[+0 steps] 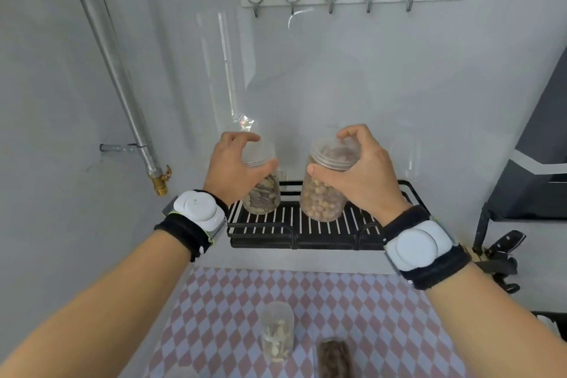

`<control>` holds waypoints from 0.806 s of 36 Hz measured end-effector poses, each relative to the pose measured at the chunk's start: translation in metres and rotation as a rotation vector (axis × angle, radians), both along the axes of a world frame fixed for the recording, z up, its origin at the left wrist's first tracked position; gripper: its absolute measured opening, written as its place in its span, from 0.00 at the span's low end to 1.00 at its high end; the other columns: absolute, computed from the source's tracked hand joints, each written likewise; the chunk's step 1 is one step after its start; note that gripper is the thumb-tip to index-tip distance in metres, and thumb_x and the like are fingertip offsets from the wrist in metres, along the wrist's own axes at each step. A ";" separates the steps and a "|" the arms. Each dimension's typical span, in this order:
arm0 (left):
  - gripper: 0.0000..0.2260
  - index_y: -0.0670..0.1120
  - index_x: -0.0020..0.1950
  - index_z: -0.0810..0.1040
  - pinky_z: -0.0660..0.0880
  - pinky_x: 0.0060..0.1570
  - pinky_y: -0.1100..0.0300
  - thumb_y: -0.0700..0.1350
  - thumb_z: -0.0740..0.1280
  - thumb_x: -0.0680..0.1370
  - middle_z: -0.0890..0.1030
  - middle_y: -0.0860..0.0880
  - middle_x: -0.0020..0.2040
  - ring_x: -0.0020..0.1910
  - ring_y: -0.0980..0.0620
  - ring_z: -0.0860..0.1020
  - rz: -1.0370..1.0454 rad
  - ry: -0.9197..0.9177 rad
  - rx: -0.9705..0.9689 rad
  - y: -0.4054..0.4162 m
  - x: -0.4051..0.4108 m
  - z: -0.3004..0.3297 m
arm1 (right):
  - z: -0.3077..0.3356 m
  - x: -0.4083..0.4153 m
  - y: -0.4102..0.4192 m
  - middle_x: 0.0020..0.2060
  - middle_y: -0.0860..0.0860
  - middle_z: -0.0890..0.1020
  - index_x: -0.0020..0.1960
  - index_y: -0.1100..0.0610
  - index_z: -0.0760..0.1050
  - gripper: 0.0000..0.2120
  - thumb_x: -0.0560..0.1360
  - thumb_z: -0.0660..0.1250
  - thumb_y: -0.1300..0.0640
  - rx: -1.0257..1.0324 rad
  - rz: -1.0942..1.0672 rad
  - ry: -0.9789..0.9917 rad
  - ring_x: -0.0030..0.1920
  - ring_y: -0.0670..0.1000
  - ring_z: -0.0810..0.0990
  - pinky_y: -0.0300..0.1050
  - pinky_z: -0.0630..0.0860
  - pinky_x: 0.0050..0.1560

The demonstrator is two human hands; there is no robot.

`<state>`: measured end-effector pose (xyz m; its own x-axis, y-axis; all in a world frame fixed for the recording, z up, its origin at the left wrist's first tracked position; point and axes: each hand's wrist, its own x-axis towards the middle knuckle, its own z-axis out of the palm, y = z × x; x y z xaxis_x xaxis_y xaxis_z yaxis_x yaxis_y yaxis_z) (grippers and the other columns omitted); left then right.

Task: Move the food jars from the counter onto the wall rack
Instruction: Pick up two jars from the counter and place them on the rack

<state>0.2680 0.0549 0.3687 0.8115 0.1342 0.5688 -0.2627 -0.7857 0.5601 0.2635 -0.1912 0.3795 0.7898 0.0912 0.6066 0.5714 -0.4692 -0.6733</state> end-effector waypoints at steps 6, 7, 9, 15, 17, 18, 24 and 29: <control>0.25 0.53 0.63 0.74 0.71 0.59 0.55 0.59 0.75 0.70 0.68 0.54 0.60 0.60 0.52 0.71 -0.030 0.137 0.012 0.016 0.028 -0.018 | 0.000 0.027 0.012 0.56 0.43 0.77 0.57 0.44 0.69 0.33 0.58 0.78 0.35 -0.058 -0.004 0.038 0.54 0.47 0.77 0.50 0.79 0.51; 0.25 0.53 0.62 0.74 0.71 0.58 0.57 0.59 0.75 0.70 0.68 0.54 0.59 0.58 0.52 0.71 -0.037 0.147 0.019 0.018 0.030 -0.022 | -0.002 0.030 0.015 0.56 0.43 0.77 0.57 0.44 0.69 0.33 0.58 0.78 0.35 -0.070 -0.004 0.042 0.53 0.47 0.77 0.50 0.79 0.51; 0.25 0.53 0.62 0.74 0.70 0.56 0.57 0.59 0.75 0.69 0.68 0.54 0.59 0.57 0.53 0.71 -0.046 0.161 0.025 0.021 0.035 -0.028 | -0.006 0.037 0.021 0.55 0.44 0.77 0.57 0.44 0.69 0.33 0.58 0.78 0.36 -0.084 -0.001 0.046 0.53 0.48 0.77 0.50 0.78 0.51; 0.25 0.52 0.63 0.74 0.71 0.62 0.51 0.57 0.76 0.69 0.71 0.48 0.63 0.60 0.47 0.73 -0.024 0.232 0.061 0.026 0.041 -0.042 | -0.021 0.058 0.043 0.56 0.46 0.77 0.58 0.46 0.69 0.33 0.59 0.79 0.37 -0.134 0.039 0.082 0.53 0.48 0.77 0.47 0.77 0.49; 0.25 0.51 0.63 0.74 0.72 0.62 0.48 0.56 0.76 0.69 0.71 0.47 0.63 0.60 0.46 0.74 -0.010 0.234 0.072 0.026 0.040 -0.046 | -0.026 0.062 0.048 0.55 0.46 0.76 0.58 0.46 0.69 0.33 0.60 0.80 0.38 -0.146 0.048 0.092 0.52 0.47 0.76 0.45 0.76 0.47; 0.25 0.51 0.63 0.74 0.72 0.62 0.48 0.56 0.76 0.69 0.71 0.47 0.63 0.60 0.46 0.74 -0.002 0.231 0.074 0.027 0.041 -0.048 | -0.029 0.066 0.051 0.55 0.46 0.76 0.58 0.46 0.69 0.33 0.60 0.80 0.38 -0.152 0.049 0.099 0.53 0.47 0.76 0.44 0.75 0.47; 0.25 0.51 0.65 0.72 0.70 0.63 0.46 0.56 0.75 0.71 0.70 0.48 0.66 0.63 0.46 0.72 -0.019 0.235 0.057 0.031 0.041 -0.051 | -0.045 0.081 0.063 0.55 0.47 0.75 0.59 0.48 0.69 0.34 0.61 0.80 0.39 -0.196 0.044 0.135 0.53 0.47 0.74 0.43 0.69 0.46; 0.26 0.52 0.67 0.71 0.69 0.64 0.44 0.56 0.73 0.72 0.69 0.49 0.69 0.65 0.44 0.71 -0.032 0.256 0.103 0.033 0.041 -0.056 | -0.058 0.090 0.070 0.54 0.48 0.74 0.60 0.48 0.69 0.34 0.61 0.80 0.40 -0.245 0.039 0.163 0.52 0.49 0.74 0.44 0.69 0.46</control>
